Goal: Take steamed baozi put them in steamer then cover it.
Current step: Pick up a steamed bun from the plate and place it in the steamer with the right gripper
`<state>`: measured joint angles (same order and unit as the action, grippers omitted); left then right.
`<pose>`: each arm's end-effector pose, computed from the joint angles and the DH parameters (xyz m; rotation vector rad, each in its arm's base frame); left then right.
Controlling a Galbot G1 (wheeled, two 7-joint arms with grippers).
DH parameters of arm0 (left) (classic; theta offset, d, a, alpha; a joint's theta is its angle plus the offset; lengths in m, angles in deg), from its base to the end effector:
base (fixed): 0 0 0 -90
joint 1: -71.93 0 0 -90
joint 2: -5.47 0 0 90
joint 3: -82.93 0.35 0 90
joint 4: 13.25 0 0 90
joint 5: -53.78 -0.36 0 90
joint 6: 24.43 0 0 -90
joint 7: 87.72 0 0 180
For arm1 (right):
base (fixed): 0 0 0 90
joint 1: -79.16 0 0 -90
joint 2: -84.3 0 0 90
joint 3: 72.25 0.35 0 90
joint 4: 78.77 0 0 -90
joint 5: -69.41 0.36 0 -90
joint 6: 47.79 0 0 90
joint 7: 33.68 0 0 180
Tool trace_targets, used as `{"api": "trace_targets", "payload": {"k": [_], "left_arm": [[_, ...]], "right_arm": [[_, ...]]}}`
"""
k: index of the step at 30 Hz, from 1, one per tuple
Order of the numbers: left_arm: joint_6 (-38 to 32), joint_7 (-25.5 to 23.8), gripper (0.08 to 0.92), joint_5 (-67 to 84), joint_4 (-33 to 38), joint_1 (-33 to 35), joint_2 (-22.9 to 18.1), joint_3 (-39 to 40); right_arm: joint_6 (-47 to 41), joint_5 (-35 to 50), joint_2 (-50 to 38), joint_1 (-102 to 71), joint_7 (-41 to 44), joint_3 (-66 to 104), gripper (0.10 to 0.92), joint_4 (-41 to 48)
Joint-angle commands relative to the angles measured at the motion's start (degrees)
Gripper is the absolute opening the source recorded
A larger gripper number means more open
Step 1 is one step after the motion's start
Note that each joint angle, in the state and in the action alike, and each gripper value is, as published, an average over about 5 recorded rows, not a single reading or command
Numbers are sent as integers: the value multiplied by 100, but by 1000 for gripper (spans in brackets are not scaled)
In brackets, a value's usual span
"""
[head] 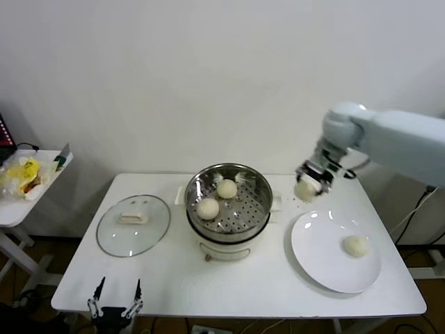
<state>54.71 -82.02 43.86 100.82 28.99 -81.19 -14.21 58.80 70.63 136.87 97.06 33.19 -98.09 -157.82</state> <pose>0.0754 0.0526 -0.3753 0.1530 -2.9050 -0.4443 0.5475 -0.0017 0.0149 1.6794 -0.6290 2.1387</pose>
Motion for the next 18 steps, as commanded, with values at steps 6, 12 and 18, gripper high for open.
{"api": "trace_targets", "payload": {"k": [6, 12, 18], "left_arm": [[-75, 16, 823, 51, -15, 111, 95, -28], [-73, 20, 823, 78, -44, 123, 127, -65], [-49, 16, 823, 98, -46, 111, 112, -86]], "right_arm": [[1317, -459, 2176, -32, 359, 236, 670, 23], [1404, -974, 2600, -857, 400, 386, 670, 286], [1410, -1295, 2719, -1471, 414, 446, 670, 426]]}}
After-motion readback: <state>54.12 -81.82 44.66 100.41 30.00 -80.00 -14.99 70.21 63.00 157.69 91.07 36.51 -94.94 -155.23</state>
